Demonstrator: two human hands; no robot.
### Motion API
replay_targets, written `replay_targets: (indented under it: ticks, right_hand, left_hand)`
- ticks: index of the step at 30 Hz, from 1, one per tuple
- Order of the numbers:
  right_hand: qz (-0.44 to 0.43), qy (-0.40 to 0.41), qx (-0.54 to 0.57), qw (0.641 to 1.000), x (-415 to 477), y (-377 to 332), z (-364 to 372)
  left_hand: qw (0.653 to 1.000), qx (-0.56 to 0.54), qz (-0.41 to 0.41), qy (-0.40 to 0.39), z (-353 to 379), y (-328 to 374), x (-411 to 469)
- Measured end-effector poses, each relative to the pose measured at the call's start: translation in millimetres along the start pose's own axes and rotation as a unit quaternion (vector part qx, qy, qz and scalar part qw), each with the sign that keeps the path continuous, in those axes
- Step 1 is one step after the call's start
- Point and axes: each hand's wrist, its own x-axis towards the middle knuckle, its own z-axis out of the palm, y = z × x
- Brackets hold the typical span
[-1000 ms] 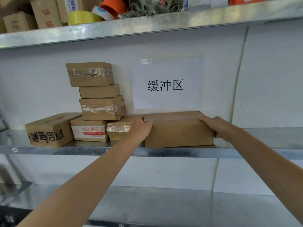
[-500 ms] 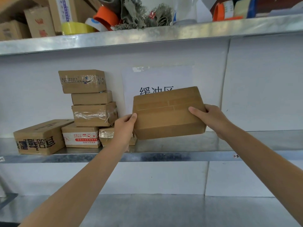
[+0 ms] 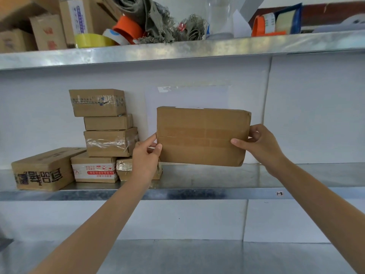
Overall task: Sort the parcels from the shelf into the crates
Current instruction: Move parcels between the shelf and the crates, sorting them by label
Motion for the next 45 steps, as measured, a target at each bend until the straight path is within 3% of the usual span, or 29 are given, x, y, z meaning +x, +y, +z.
replay_targets:
  ticks: [4,9,19,25,32,38,45]
  right_hand:
    - [-0.009,-0.03,0.002,1.0,-1,-3,-2]
    - [0.028,-0.052,0.049,0.997,-5,-16,-1]
    - [0.135,-0.015,0.147,0.98,-7,-5,-7]
    - [0.166,-0.009,0.203,0.965,-11,8,-9]
    - [0.168,-0.063,0.252,0.951,-34,55,-2]
    - [0.131,-0.127,0.241,0.953,-37,64,5]
    - [0.26,-0.152,0.235,0.924,-28,44,13]
  left_hand:
    - [1.0,-0.002,-0.003,-0.011,-2,2,0]
    - [0.991,-0.113,-0.074,0.021,-2,5,4]
    - [0.974,-0.189,-0.123,-0.019,-4,2,-5]
    - [0.976,-0.175,-0.126,-0.033,-6,-2,-15]
    - [0.956,-0.181,-0.22,-0.074,3,-16,-32]
    - [0.948,-0.21,-0.233,-0.052,-6,-20,-38]
    - [0.952,-0.225,-0.207,-0.029,-21,-29,-58]
